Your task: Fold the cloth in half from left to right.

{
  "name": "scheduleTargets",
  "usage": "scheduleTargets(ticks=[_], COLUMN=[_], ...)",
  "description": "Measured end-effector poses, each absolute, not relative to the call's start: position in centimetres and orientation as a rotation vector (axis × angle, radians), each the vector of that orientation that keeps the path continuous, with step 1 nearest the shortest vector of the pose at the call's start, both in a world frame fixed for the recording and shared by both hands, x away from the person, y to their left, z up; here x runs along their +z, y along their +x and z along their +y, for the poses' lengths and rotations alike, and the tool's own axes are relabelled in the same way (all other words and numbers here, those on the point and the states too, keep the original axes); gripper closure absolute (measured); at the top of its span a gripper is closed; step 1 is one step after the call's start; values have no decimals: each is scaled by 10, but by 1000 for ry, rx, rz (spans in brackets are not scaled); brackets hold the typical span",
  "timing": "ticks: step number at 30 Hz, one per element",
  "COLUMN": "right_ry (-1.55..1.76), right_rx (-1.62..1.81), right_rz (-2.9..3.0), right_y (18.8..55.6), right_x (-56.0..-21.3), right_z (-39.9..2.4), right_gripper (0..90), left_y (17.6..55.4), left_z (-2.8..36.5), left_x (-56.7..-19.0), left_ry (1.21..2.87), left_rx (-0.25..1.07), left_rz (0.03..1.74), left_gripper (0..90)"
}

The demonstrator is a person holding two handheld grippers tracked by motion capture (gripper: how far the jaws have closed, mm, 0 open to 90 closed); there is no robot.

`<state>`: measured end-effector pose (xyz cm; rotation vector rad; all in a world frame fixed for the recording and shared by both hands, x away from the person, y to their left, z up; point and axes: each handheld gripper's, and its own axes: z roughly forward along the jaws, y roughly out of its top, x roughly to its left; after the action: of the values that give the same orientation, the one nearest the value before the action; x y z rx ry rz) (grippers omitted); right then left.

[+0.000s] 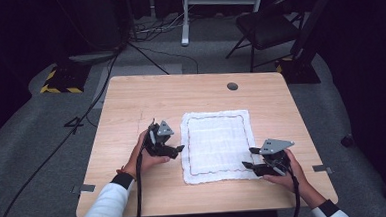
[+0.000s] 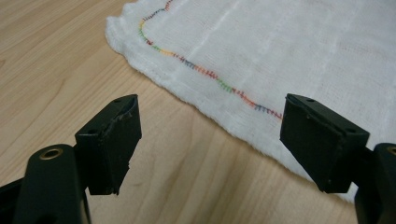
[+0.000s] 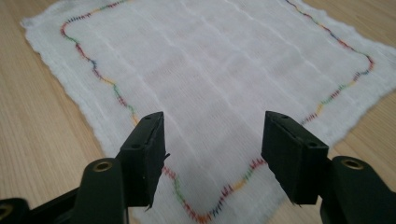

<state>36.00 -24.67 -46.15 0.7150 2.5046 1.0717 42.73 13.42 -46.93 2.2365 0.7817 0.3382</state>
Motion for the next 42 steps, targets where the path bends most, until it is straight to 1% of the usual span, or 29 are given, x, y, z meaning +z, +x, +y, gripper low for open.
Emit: scheduleTargets(ticks=[2, 3, 4, 6, 7, 8, 10, 13, 14, 17, 19, 20, 24, 29, 31, 36, 37, 38, 39, 40, 41, 42], right_ry=[701, 677, 677, 635, 593, 593, 551, 452, 452, 394, 364, 355, 313, 274, 269, 281, 285, 285, 292, 279, 279, 264], right_rx=[1071, 1101, 1101, 1104, 1129, 1129, 1136, 1134, 1134, 1134, 1144, 1149, 1151, 1148, 1141, 1134, 1110, 1110, 1106, 1092, 1092, 1087], right_rz=[2509, 2525, 2525, 2535, 2548, 2548, 2570, 2606, 2606, 2625, 2648, 2657, 2676, 2698, 2702, 2707, 2719, 2719, 2729, 2752, 2752, 2764], right_y=[361, 363, 363, 364, 365, 365, 365, 361, 361, 356, 355, 354, 351, 347, 346, 349, 350, 350, 350, 349, 349, 348], right_x=[-461, -460, -460, -458, -457, -457, -458, -461, -461, -463, -465, -466, -469, -474, -475, -478, -481, -481, -483, -485, -485, -486], right_z=[-241, -229, -229, -214, -198, -198, -182, -151, -151, -133, -120, -116, -104, -87, -82, -73, -71, -71, -70, -68, -68, -68], right_gripper=[412, 418, 418, 420, 425, 425, 427, 431, 431, 434, 432, 432, 432, 432, 432, 433, 433, 433, 430, 423, 423, 420], left_y=[436, 440, 445, 453, 463, 463, 473, 495, 495, 510, 518, 525, 534, 541, 542, 540, 539, 538, 537, 536, 536, 535], left_z=[133, 132, 132, 128, 124, 124, 119, 106, 106, 95, 87, 82, 82, 88, 93, 95, 95, 94, 94, 93, 93, 93], left_x=[-467, -466, -465, -464, -463, -463, -464, -470, -470, -476, -483, -488, -490, -498, -500, -499, -499, -499, -498, -497, -497, -497], left_ry=[2218, 2209, 2202, 2206, 2202, 2202, 2214, 2223, 2223, 2226, 2264, 2270, 2233, 2208, 2179, 2199, 2206, 2201, 2213, 2211, 2211, 2214], left_rx=[355, 351, 348, 371, 383, 383, 386, 399, 399, 397, 423, 421, 403, 354, 328, 333, 333, 327, 319, 306, 306, 304], left_rz=[799, 807, 809, 815, 819, 819, 825, 865, 865, 891, 906, 925, 961, 1026, 1028, 988, 975, 962, 939, 931, 931, 926], left_gripper=[208, 208, 208, 207, 207, 206, 204, 201, 200, 199, 199, 199, 199, 182, 173, 233, 284, 284, 340, 414, 447, 447])
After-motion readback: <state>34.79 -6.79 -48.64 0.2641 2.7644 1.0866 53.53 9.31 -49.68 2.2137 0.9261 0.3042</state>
